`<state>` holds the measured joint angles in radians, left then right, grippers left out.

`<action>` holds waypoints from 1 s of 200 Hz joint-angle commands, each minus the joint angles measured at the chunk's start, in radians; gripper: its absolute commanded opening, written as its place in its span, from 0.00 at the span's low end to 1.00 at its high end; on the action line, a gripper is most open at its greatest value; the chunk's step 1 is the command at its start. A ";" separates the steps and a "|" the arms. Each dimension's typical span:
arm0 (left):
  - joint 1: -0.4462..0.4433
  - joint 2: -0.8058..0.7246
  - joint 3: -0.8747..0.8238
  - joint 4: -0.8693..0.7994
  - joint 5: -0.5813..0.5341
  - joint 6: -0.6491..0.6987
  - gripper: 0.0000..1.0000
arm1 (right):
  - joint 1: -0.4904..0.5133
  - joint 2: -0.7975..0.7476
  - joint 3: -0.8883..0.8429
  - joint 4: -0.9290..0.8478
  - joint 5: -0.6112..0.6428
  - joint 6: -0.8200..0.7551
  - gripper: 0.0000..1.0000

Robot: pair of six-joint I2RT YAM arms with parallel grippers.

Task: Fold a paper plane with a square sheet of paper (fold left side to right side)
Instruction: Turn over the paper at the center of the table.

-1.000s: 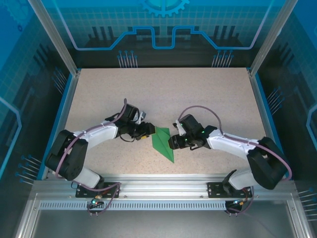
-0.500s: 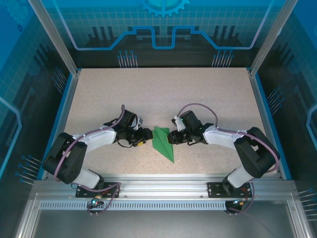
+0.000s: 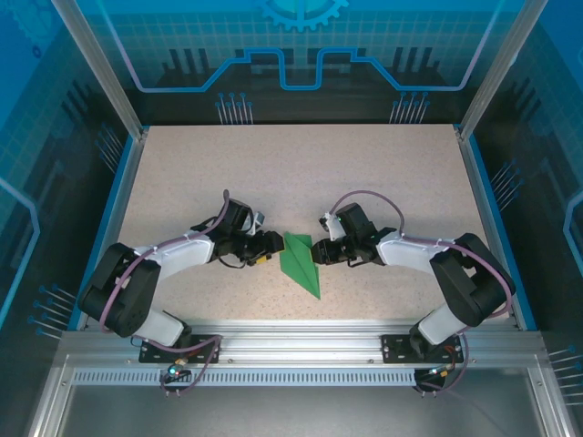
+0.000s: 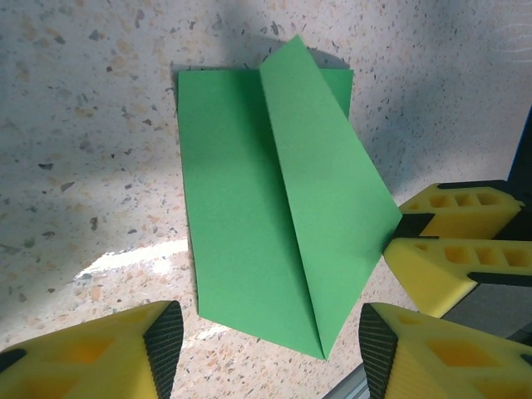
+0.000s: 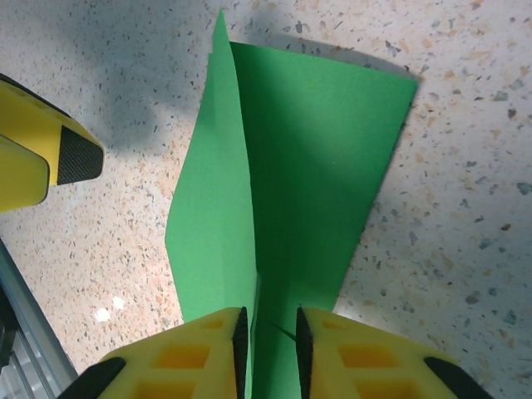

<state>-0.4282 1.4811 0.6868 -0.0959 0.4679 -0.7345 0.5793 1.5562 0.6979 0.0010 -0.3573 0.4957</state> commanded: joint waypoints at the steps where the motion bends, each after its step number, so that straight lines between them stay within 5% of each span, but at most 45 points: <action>1: 0.000 0.017 0.021 0.016 0.024 -0.008 0.61 | -0.015 0.017 0.003 0.032 -0.046 -0.001 0.26; 25: 0.001 0.023 0.025 0.021 0.027 -0.010 0.62 | -0.016 0.045 0.013 0.046 -0.069 0.004 0.25; 77: -0.010 0.094 0.053 0.085 0.069 -0.026 0.62 | -0.024 0.030 -0.001 0.051 -0.064 0.007 0.07; 200: -0.057 0.331 0.211 0.157 0.118 -0.028 0.55 | -0.044 0.008 -0.042 0.055 -0.073 0.012 0.08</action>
<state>-0.4789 1.7752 0.8608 0.0448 0.5495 -0.7612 0.5533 1.5818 0.6727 0.0395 -0.4057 0.5041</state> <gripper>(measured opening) 0.580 0.075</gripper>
